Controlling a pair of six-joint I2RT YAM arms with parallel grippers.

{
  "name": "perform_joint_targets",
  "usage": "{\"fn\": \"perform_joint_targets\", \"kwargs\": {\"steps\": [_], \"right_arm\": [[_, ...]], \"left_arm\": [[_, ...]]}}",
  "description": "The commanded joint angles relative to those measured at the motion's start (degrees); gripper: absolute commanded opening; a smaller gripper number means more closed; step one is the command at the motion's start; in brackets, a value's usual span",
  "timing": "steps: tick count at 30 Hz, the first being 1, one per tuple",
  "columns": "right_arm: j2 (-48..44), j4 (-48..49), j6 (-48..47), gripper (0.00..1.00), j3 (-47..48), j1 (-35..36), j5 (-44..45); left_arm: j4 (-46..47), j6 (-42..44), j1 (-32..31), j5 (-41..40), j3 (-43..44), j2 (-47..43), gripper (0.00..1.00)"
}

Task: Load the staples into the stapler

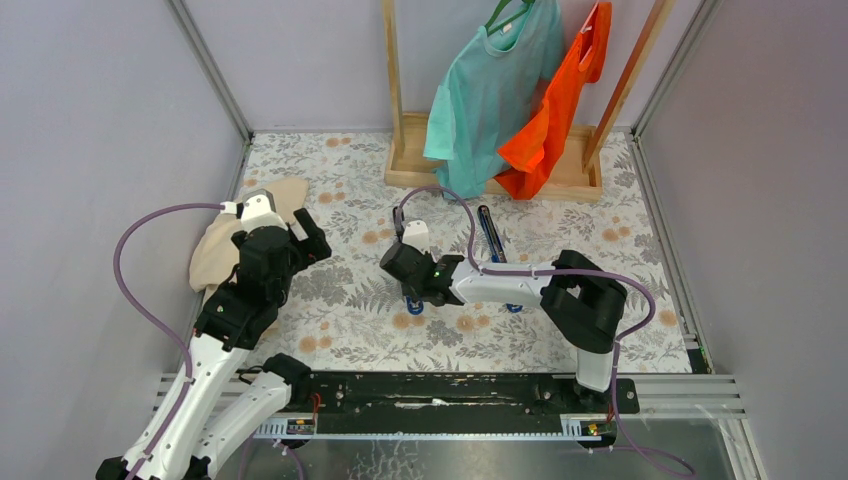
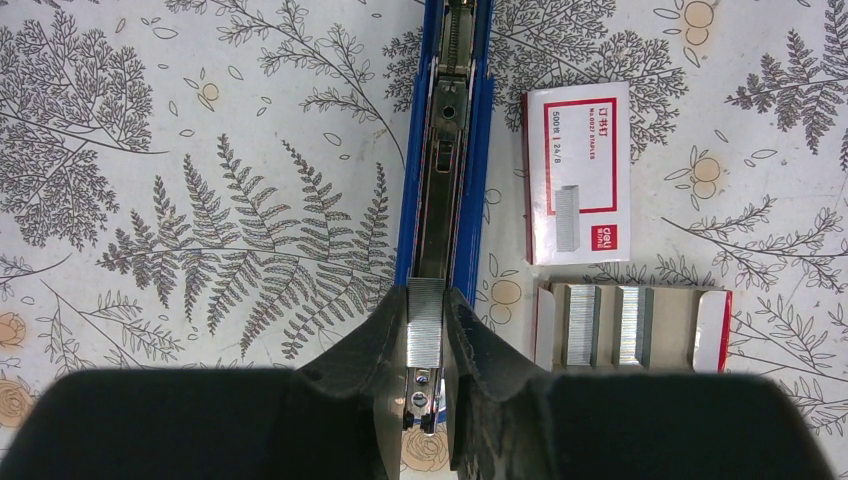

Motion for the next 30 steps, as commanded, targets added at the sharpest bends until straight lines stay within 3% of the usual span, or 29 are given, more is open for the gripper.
{"fn": "perform_joint_targets", "kwargs": {"steps": [1, 9, 22, 30], "right_arm": [[0.5, -1.1, 1.3, 0.18, 2.7, 0.8, 3.1], [0.3, -1.9, 1.2, 0.19, 2.4, 0.8, 2.9], [-1.7, -0.8, -2.4, 0.4, 2.7, 0.9, 2.0], [-1.4, -1.3, -5.5, 0.42, 5.4, -0.1, 4.6]], "left_arm": [[3.8, 1.1, 0.5, 0.1, -0.5, -0.4, 1.0], [3.8, 1.1, 0.5, 0.2, -0.6, -0.5, 1.0], [3.9, 1.1, 0.6, 0.3, -0.6, -0.2, 1.0], [3.9, 1.2, 0.5, 0.5, -0.6, -0.3, 1.0]]}}
